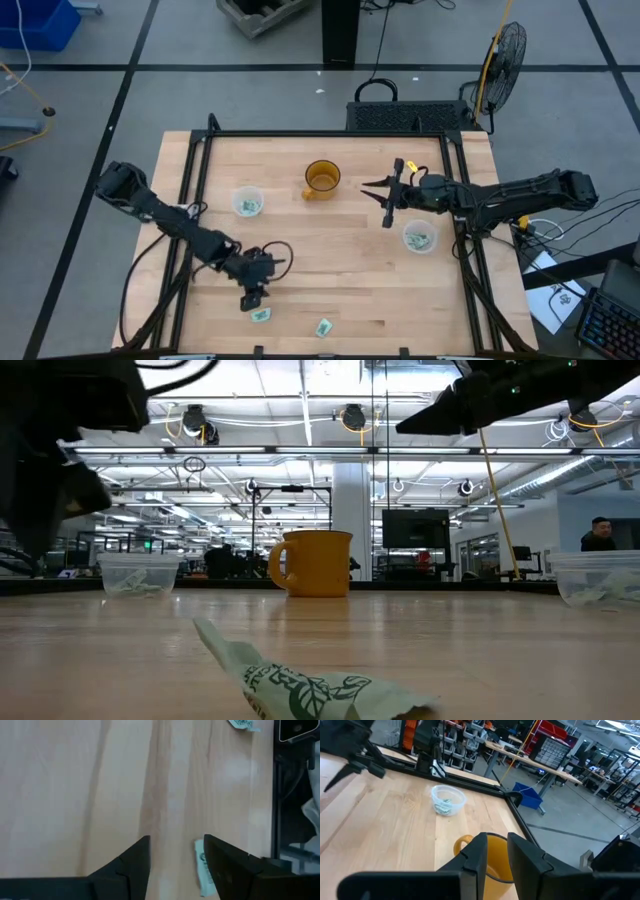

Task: Pick and place Stevia / Truvia into bins
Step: Put the light green stevia packet into the left transparent container

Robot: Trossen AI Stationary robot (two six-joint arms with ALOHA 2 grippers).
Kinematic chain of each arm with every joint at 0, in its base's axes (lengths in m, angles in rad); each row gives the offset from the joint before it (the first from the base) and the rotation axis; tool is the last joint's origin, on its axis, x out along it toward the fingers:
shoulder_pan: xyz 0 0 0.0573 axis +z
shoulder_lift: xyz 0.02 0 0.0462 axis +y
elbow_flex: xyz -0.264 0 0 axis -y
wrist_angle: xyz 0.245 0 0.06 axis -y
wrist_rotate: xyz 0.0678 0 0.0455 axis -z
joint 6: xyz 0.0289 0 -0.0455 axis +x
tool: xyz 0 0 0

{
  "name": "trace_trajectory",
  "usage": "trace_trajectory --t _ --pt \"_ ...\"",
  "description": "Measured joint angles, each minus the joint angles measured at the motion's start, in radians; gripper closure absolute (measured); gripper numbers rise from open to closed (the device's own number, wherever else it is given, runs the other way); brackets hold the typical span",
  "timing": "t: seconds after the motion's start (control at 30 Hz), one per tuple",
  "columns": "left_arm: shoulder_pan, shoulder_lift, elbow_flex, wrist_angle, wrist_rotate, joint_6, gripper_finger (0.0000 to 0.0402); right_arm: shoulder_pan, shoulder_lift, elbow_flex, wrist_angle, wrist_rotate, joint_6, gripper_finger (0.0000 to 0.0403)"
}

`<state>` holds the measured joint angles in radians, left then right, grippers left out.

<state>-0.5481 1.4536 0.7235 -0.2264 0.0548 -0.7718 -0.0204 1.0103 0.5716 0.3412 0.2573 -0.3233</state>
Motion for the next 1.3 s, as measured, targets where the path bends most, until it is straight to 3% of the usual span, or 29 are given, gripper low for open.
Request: trace_trajectory --t 0.27,0.53,1.0,1.3 --pt "-0.131 0.108 0.000 0.074 -0.065 -0.237 0.0235 0.000 0.000 0.000 -0.013 0.001 -0.003 0.0332" --pt "-0.170 0.254 0.002 0.308 -0.046 -0.242 0.0236 0.000 0.000 0.000 -0.017 0.001 -0.003 0.0332" --pt "-0.184 0.275 0.005 0.193 -0.099 0.158 0.0236 0.000 0.000 0.000 -0.017 0.002 -0.011 0.0332" --pt "-0.183 0.276 0.003 0.174 -0.141 0.294 0.0257 0.000 0.000 0.000 -0.048 0.003 -0.011 0.0332"
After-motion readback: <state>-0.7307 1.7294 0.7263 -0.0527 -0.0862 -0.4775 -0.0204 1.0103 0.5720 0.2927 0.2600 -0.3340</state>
